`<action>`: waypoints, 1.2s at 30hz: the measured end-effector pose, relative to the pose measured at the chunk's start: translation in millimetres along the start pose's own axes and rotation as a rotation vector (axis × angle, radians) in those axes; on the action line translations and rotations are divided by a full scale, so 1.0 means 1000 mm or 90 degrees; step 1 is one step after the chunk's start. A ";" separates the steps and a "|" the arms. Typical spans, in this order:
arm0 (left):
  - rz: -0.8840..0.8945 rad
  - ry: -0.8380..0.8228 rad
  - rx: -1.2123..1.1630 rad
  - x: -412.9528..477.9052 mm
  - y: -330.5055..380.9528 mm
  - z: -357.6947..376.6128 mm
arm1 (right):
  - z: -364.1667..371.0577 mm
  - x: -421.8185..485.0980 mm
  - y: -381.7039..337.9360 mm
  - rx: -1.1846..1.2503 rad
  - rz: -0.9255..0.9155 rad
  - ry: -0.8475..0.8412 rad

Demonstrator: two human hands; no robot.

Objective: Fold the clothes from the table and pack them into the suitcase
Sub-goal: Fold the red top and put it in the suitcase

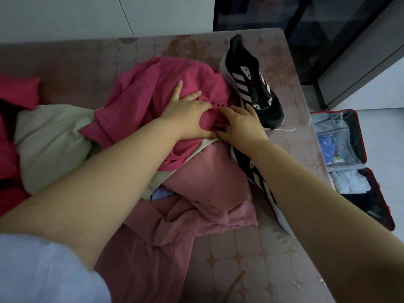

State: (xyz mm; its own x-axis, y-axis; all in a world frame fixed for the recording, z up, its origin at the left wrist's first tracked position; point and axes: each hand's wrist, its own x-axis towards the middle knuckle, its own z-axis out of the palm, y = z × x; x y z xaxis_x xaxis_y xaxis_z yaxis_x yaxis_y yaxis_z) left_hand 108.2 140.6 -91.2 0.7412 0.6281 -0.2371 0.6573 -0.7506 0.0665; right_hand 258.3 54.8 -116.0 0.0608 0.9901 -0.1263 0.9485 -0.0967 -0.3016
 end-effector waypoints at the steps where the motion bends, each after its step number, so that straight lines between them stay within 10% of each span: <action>1: -0.008 -0.012 0.005 0.000 0.002 -0.001 | 0.000 0.001 -0.003 -0.031 -0.004 0.008; 8: -0.049 -0.019 -0.010 -0.020 0.014 -0.013 | -0.014 0.000 -0.017 -0.106 -0.055 0.255; 18: -0.120 0.180 -0.183 -0.075 0.022 -0.049 | -0.044 -0.059 -0.039 0.044 -0.011 0.123; 29: 0.031 0.084 -0.413 -0.178 0.028 -0.100 | -0.082 -0.127 -0.108 0.203 -0.070 0.231; 36: 0.059 0.049 -0.308 -0.234 0.050 -0.073 | -0.071 -0.199 -0.125 0.268 -0.103 0.183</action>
State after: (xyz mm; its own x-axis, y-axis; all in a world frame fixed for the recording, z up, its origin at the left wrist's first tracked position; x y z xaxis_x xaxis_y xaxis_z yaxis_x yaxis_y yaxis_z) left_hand -22.7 -29.0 38.7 0.7954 0.5902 -0.1381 0.5627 -0.6342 0.5302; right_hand 150.0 -123.2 14.0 0.0624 0.9779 0.1997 0.7492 0.0863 -0.6567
